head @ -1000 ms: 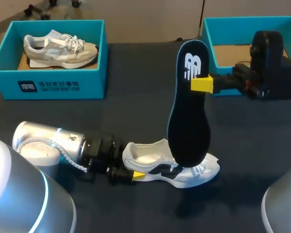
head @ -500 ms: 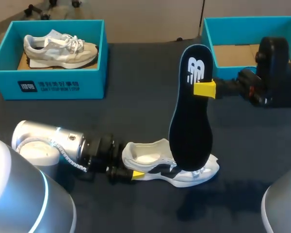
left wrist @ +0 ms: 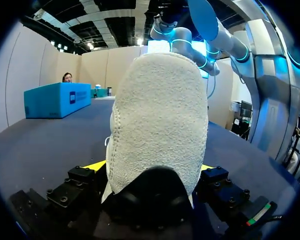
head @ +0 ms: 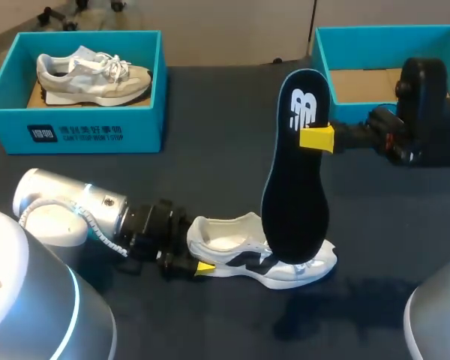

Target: Take the shoe out of the shoebox, open the shoe tongue, remove and reinsert the insole, then place the shoe into the shoebox

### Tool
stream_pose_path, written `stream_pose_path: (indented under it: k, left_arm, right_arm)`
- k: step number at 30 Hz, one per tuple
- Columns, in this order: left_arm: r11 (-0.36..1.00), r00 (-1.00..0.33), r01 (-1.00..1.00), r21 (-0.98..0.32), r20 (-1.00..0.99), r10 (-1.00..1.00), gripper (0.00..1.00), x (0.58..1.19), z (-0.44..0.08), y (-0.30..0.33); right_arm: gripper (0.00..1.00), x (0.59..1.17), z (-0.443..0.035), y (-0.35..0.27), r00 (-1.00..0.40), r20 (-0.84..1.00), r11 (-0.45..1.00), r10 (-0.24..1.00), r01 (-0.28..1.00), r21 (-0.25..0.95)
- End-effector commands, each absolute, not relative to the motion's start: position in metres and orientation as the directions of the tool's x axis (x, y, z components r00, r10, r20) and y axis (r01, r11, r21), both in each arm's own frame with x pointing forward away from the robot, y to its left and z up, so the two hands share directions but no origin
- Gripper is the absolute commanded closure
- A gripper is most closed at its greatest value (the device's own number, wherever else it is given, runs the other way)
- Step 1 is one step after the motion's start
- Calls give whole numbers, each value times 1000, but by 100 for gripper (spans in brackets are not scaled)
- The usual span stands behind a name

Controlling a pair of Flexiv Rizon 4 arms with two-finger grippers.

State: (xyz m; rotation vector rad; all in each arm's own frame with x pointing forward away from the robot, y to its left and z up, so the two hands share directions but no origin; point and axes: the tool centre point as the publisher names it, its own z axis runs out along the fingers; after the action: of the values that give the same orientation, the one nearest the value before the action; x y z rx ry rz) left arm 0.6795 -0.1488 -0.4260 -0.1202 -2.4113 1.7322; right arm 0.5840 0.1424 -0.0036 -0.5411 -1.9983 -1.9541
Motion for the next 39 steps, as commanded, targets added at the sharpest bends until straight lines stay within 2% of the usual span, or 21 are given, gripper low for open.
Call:
stream_pose_path:
  k: [1, 11, 17, 26, 39]
  left_arm:
    - [361, -983, -26, -932, 90, 162, 0, 681, -417, -141]
    - [465, -974, 39, -884, 70, 214, 0, 682, -409, -128]
    - [571, -970, 111, -814, 37, 242, 0, 685, -405, -115]
    - [717, -973, 80, -693, 100, 206, 0, 695, -391, -97]
    - [717, -973, 80, -693, 100, 206, 0, 695, -391, -97]
  right_arm:
    - [100, 585, -4, 145, -886, 460, 8, 62, 461, 887]
    - [100, 585, -4, 145, -886, 460, 8, 62, 461, 887]
    - [100, 585, -4, 145, -886, 460, 8, 62, 461, 887]
    - [100, 585, -4, 145, -886, 460, 8, 62, 461, 887]
    - [100, 585, -4, 145, -886, 460, 8, 62, 461, 887]
